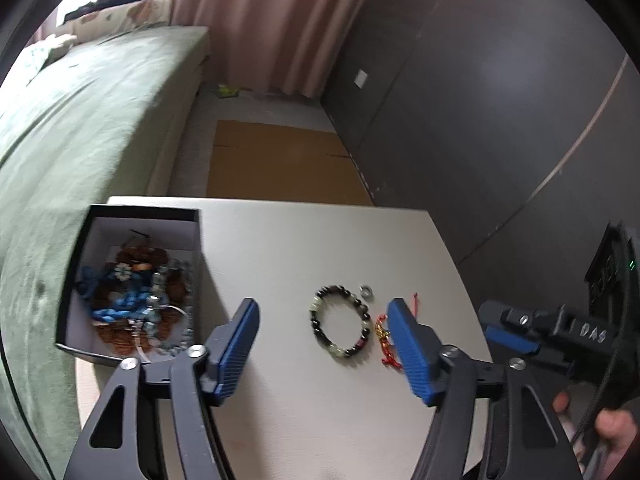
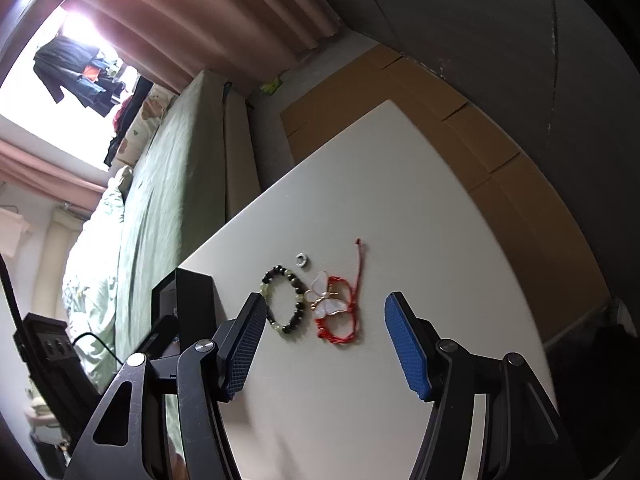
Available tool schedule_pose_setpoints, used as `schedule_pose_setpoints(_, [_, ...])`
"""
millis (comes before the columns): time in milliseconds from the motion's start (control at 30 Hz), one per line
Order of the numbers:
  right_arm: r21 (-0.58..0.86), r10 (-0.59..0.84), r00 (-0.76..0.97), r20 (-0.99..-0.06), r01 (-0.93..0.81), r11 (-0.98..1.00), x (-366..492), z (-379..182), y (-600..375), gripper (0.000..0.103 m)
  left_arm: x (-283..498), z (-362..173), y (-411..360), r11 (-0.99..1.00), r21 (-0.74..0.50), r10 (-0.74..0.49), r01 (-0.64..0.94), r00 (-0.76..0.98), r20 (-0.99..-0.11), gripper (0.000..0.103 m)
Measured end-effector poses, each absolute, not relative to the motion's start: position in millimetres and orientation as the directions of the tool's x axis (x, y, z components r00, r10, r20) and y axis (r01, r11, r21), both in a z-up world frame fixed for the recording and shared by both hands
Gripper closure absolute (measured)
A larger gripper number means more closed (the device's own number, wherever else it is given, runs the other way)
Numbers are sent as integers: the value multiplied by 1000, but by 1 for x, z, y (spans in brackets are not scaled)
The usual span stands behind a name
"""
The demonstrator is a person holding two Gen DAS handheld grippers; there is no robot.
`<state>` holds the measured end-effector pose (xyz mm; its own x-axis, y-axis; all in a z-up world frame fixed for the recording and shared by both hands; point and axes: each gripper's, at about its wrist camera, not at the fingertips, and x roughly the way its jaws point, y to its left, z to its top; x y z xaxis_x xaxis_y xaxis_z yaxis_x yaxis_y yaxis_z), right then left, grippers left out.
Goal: Organize jewelry
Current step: 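Grasp the black-and-green bead bracelet with the left gripper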
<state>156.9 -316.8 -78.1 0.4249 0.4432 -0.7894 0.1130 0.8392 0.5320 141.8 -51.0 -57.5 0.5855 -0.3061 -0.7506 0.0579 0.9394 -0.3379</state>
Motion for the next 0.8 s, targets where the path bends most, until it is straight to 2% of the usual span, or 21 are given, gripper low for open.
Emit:
schedule_pose_setpoints(333, [568,457,449,-768,148,810,154,-75,-340,40,146,-84,-103,965,-202,-261,167,538,-802,47])
schedule_pose_setpoints(800, [577,460,456,-762,155,802,156,-71,-345,40,168,-130,-134,978,-112,-185,178,474,-861,55])
